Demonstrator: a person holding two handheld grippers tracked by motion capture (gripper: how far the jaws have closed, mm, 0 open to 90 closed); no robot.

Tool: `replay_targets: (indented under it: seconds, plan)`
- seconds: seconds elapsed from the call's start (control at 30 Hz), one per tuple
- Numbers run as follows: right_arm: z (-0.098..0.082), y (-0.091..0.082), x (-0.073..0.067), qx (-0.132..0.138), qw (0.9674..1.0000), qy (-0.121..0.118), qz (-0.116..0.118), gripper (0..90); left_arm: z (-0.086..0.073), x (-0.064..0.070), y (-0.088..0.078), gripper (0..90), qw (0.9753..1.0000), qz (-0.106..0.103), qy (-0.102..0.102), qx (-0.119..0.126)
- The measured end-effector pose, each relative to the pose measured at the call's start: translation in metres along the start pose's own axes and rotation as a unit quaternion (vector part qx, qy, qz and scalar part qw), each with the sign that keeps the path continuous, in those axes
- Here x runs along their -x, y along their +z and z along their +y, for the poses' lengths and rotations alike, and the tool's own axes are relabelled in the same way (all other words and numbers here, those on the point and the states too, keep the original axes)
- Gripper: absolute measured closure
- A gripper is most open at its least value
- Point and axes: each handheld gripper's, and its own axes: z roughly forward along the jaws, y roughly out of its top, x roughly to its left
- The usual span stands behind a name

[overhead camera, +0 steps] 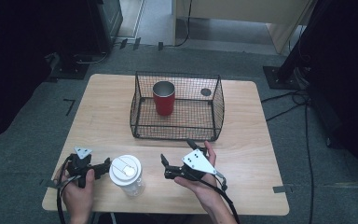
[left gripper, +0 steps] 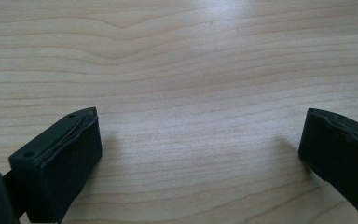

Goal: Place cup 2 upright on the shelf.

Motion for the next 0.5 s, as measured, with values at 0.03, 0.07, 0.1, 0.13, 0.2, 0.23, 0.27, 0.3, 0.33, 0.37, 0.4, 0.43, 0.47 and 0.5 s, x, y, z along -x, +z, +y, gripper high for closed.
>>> replay_targets:
  seconds: [0.03,0.07,0.1,0.13,0.2,0.23,0.27,0.3,0.33,0.37,0.4,0.43,0.47,0.5]
  plan:
    - [-0.002,-0.001,-0.002,-0.001,1.0000,0.002,0.004,0.0,0.000,0.000,0.000,0.0,1.0000,0.000,0.000,0.000]
    - [-0.004,-0.001,-0.004,-0.002,1.0000,0.001,0.007,0.0,0.000,0.000,0.000,0.0,1.0000,0.000,0.000,0.000]
    - [-0.006,-0.001,-0.006,-0.005,0.9999,0.004,0.012,0.0,0.000,0.000,0.000,0.0,1.0000,0.000,0.000,0.000]
    - [-0.008,-0.002,-0.008,-0.007,0.9998,0.008,0.018,0.0,0.000,0.000,0.000,0.0,1.0000,0.000,0.000,0.000]
    - [-0.011,-0.003,-0.014,-0.009,0.9996,0.009,0.025,0.0,0.000,0.000,0.000,0.0,1.0000,0.000,0.000,0.000]
    - [-0.013,-0.003,-0.017,-0.009,0.9995,0.007,0.030,0.0,0.000,0.000,0.000,0.0,1.0000,0.000,0.000,0.000]
    - [-0.014,-0.003,-0.020,-0.009,0.9993,0.010,0.035,0.0,0.000,0.000,0.000,0.0,1.0000,0.000,0.000,0.000]
    - [-0.016,-0.003,-0.022,-0.009,0.9991,0.010,0.040,0.0,0.000,0.000,0.000,0.0,1.0000,0.000,0.000,0.000]
    - [-0.017,-0.003,-0.025,-0.010,0.9989,0.009,0.045,0.0,0.000,0.000,0.000,0.0,1.0000,0.000,0.000,0.000]
    - [-0.018,-0.004,-0.026,-0.011,0.9987,0.007,0.048,0.0,0.000,0.000,0.000,0.0,1.0000,0.000,0.000,0.000]
    - [-0.018,-0.004,-0.028,-0.010,0.9985,0.006,0.053,0.0,0.000,0.000,0.000,0.0,1.0000,0.000,0.000,0.000]
    - [-0.019,-0.004,-0.030,-0.009,0.9983,0.006,0.057,0.0,0.000,0.000,0.000,0.0,1.0000,0.000,0.000,0.000]
    - [-0.019,-0.005,-0.032,-0.008,0.9980,0.005,0.062,0.0,0.000,0.000,0.000,0.0,1.0000,0.000,0.000,0.000]
    - [-0.020,-0.006,-0.034,-0.009,0.9978,0.006,0.066,0.0,0.000,0.000,0.000,0.0,1.0000,0.000,0.000,0.000]
